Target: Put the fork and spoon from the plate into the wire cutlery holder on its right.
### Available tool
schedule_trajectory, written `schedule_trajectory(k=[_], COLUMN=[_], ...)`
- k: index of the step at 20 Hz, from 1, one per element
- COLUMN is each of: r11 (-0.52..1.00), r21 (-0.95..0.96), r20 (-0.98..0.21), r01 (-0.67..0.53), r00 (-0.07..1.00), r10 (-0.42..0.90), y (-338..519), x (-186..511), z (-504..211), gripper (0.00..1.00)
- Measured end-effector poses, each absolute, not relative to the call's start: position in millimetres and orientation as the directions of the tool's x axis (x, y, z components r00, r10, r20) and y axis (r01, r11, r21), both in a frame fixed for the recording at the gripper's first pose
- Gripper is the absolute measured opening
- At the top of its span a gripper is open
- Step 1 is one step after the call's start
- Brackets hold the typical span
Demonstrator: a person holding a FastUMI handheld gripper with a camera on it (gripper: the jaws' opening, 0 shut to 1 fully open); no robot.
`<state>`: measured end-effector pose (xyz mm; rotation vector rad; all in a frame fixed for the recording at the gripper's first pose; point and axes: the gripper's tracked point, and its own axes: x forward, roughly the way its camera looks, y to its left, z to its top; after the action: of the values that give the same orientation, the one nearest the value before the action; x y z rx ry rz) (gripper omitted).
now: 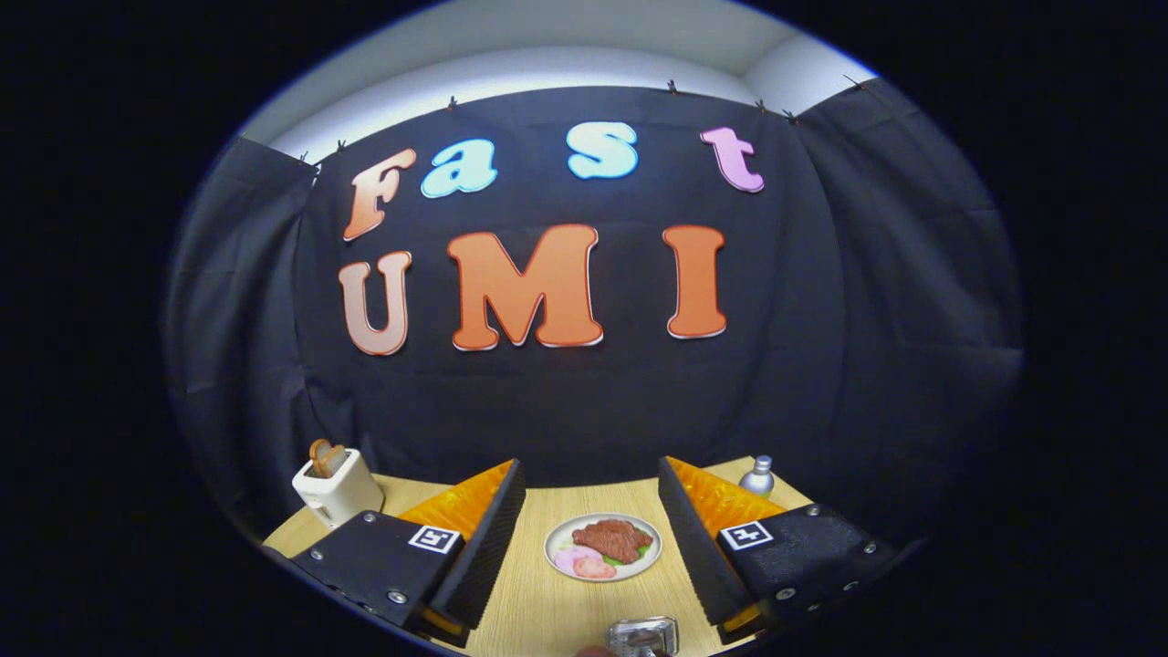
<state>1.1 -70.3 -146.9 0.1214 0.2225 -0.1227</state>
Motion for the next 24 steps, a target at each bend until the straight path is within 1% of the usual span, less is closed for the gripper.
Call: schedule_trajectory(k=[3, 4, 8, 12, 16, 18, 19, 24], r11=[0.988, 0.990, 0.997, 0.998, 0.992, 0.988, 0.985, 0.968], r21=[0.120, 0.106, 0.072, 0.028, 0.041, 0.046, 0.051, 0.107], r20=[-0.108, -0.087, -0.100, -0.151, -0.149, -0.180, -0.216, -0.472], r01=[0.095, 0.091, 0.028, -0.048, -0.116, -0.147, -0.166, -0.228], r00=[0.991, 0.993, 0.995, 0.987, 0.981, 0.972, 0.961, 0.845], r10=[-0.082, -0.082, -0.020, 0.052, 0.121, 0.153, 0.173, 0.252], y=[-51, -46, -5, 48, 99, 124, 136, 191], x=[8, 9, 19, 25, 36, 41, 42, 35], z=[-112, -107, -105, -120, -118, -130, -140, -214], gripper=[0.93, 0.93, 0.95, 0.96, 0.97, 0.97, 0.97, 0.97])
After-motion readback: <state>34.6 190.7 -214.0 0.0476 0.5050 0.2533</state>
